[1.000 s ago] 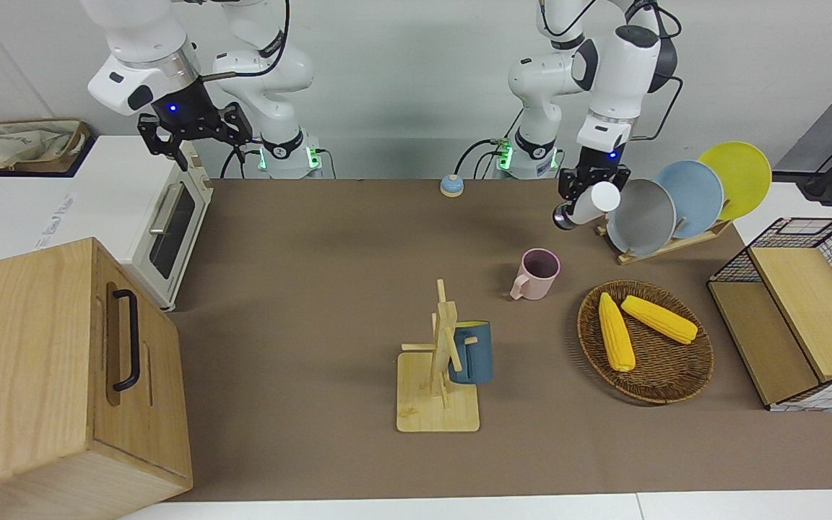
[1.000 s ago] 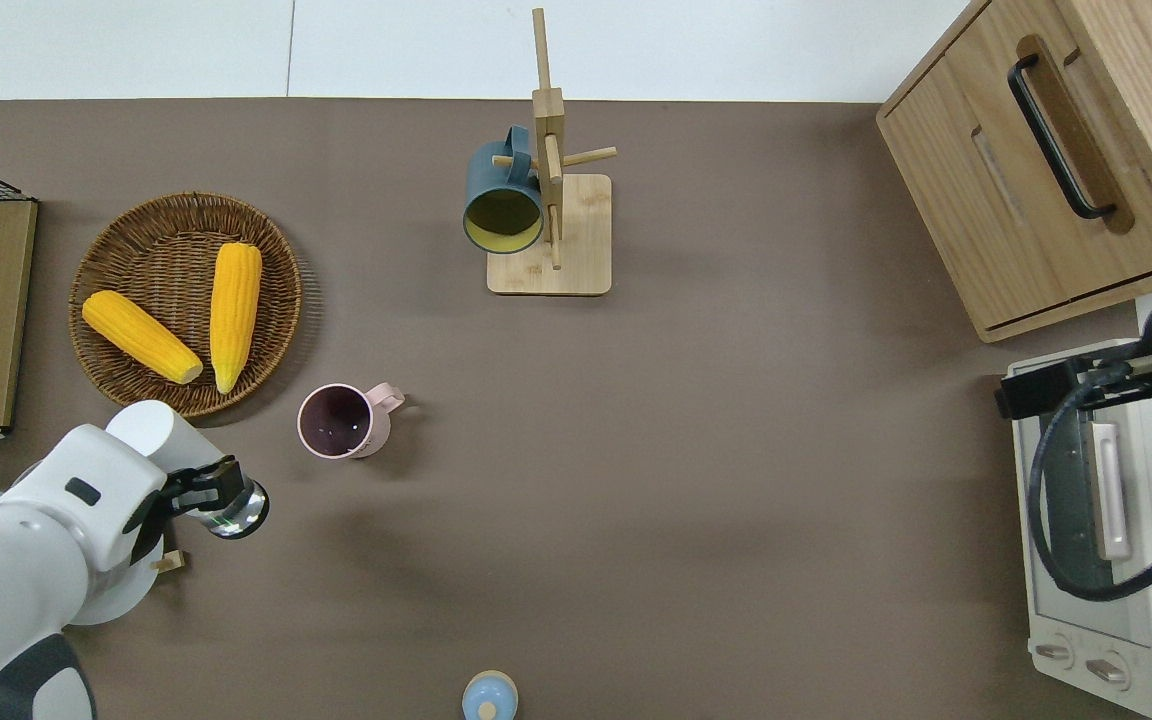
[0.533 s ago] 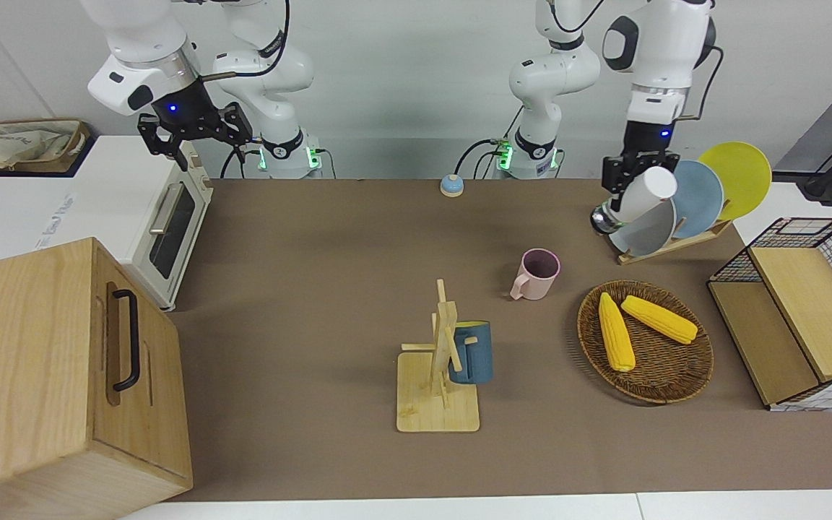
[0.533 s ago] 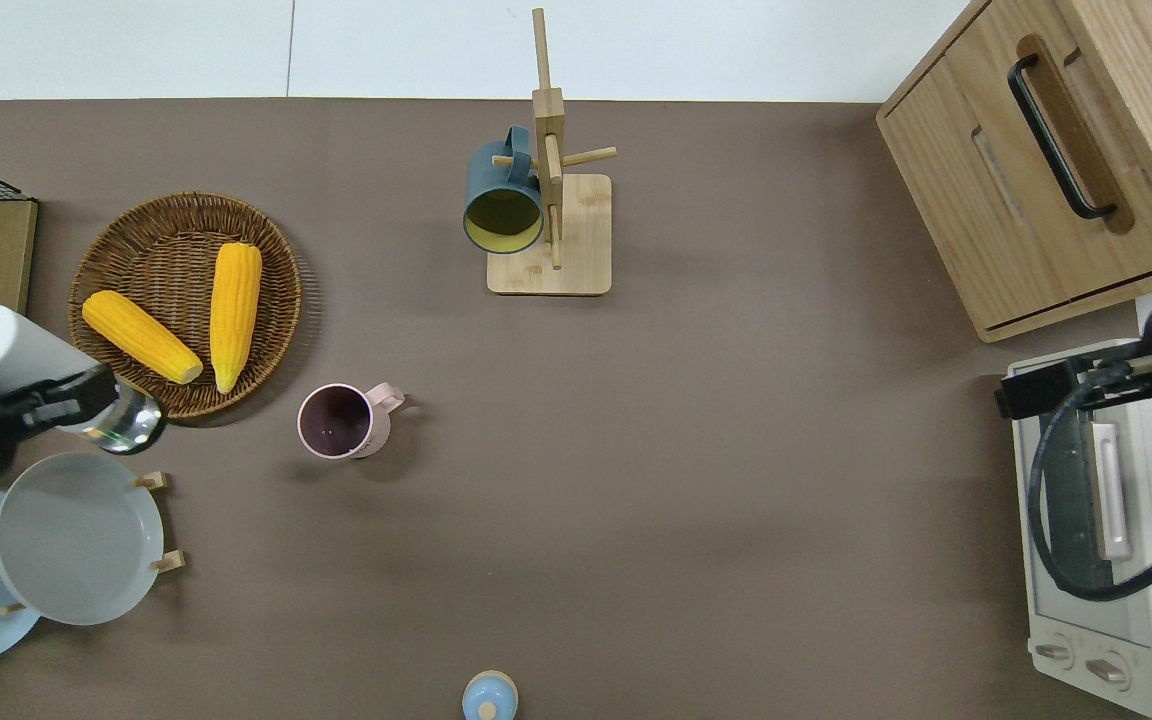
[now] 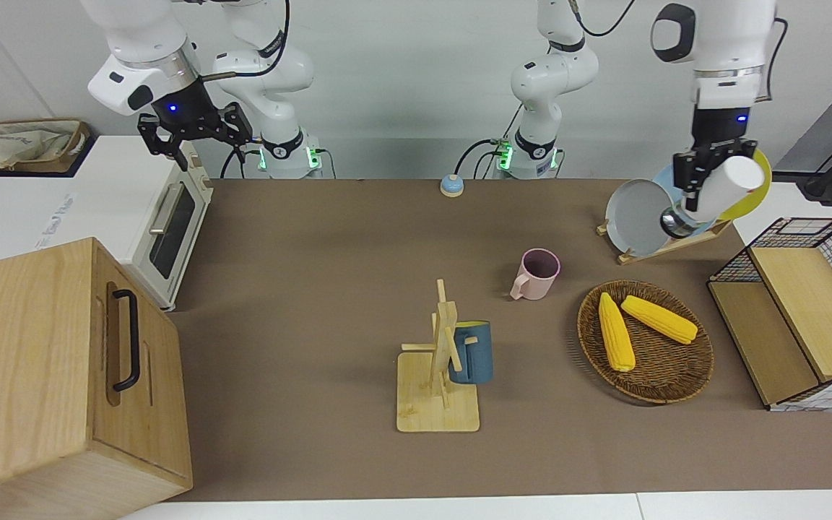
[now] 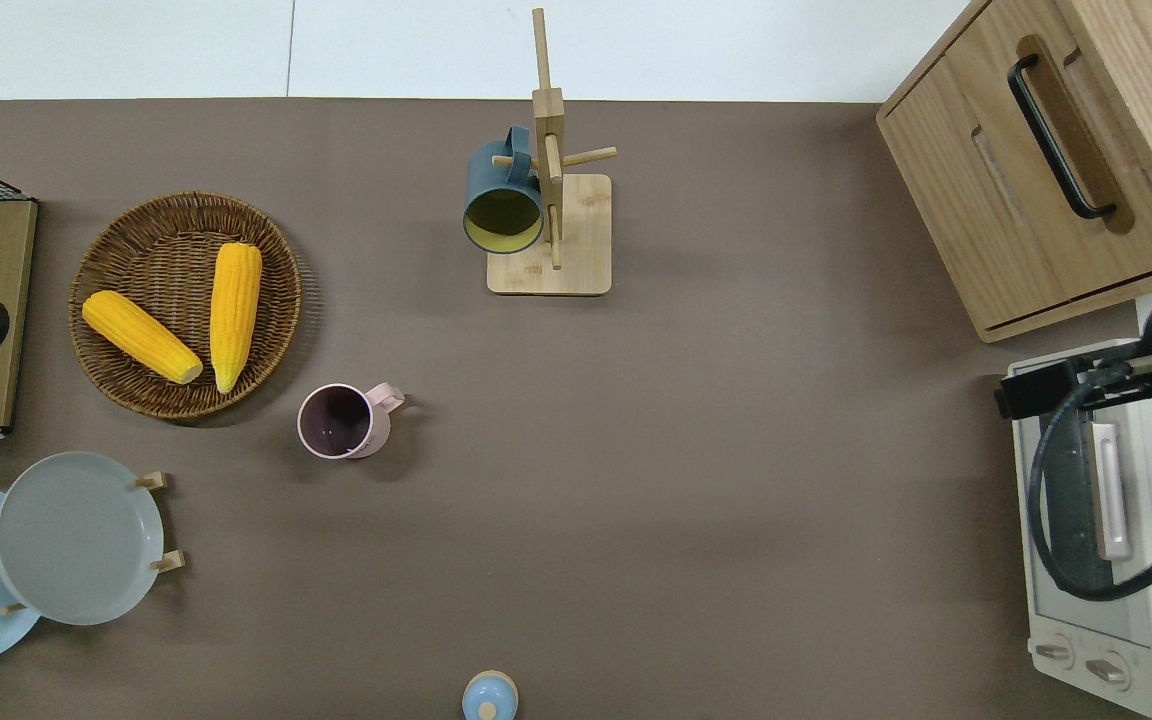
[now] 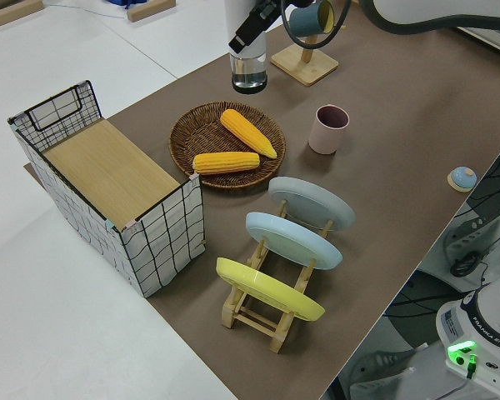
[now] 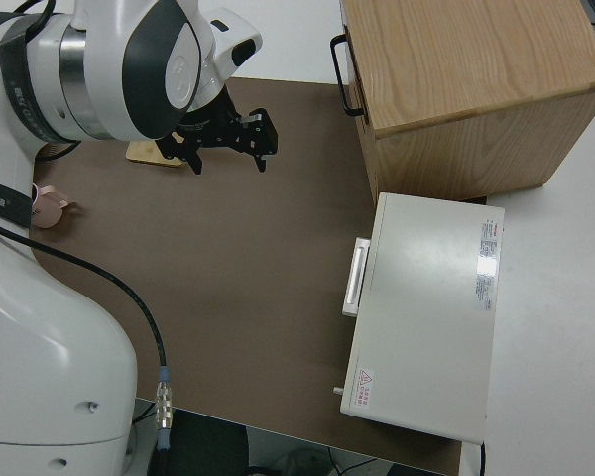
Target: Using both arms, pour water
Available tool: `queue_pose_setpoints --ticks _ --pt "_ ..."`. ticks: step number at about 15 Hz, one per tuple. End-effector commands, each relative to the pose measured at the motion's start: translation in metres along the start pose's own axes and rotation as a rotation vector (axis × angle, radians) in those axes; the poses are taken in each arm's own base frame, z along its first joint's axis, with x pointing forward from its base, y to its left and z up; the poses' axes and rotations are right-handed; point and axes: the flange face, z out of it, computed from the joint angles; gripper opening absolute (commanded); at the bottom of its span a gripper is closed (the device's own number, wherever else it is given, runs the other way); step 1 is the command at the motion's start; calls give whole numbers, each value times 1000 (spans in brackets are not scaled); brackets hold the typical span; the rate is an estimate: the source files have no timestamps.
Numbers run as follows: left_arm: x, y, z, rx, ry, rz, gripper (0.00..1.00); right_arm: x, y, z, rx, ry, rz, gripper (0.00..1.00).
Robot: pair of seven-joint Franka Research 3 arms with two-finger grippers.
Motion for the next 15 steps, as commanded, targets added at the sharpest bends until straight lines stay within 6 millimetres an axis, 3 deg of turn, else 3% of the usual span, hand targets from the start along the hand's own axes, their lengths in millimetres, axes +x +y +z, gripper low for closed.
queue_pose_setpoints --ticks 1,6,11,15 --pt "51 -29 3 0 94 30 0 0 0 -1 4 6 -15 985" --pt "75 -97 32 -8 171 35 0 0 1 -1 4 6 -14 985" --pt "67 -165 56 -44 203 100 0 0 0 -1 4 6 -15 985" --pt "58 -197 78 -70 240 128 0 0 1 -1 4 6 -14 985"
